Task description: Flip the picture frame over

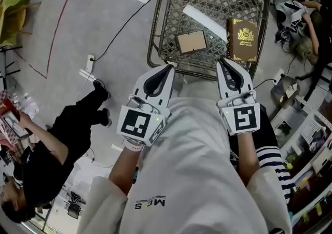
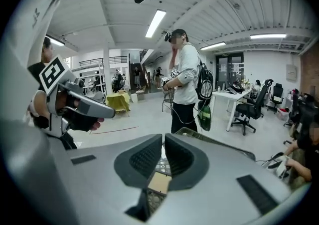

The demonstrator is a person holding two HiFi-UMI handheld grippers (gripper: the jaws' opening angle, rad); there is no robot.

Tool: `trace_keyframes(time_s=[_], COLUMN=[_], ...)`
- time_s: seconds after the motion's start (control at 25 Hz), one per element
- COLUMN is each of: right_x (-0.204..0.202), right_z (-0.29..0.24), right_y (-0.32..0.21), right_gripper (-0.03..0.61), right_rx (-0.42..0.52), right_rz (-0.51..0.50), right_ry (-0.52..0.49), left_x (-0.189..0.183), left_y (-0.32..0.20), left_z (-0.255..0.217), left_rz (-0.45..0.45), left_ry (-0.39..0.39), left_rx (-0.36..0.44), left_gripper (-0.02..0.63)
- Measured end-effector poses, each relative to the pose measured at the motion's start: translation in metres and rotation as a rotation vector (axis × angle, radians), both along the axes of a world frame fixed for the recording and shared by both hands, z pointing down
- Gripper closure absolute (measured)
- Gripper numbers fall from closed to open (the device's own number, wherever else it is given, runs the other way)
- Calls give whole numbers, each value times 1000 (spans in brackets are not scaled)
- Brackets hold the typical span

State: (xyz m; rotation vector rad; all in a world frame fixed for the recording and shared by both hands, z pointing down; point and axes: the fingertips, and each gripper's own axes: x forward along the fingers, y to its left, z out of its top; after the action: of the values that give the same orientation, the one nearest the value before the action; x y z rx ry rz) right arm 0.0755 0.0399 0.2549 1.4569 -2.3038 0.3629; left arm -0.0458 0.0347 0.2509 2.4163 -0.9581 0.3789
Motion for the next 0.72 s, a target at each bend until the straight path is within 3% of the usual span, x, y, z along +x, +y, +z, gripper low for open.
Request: trace_keyframes(time_s=[0.28, 0.44, 0.72], right_x=[-11, -17, -25], right_z=[34, 60, 105], right_y=[-4, -8, -9], right_gripper=[557, 503, 485], right_rx=[-54, -100, -153], right_rz=[-75, -129, -225], right_ry=[-3, 17, 58], left_x=[-5, -9, -17], left_y=[3, -2, -2], left_z=[31, 48, 82], left_rz=[-23, -45, -81], left_ry=[-45, -70, -93], left_rx=[-33, -32, -63], left_gripper=[589, 589, 589])
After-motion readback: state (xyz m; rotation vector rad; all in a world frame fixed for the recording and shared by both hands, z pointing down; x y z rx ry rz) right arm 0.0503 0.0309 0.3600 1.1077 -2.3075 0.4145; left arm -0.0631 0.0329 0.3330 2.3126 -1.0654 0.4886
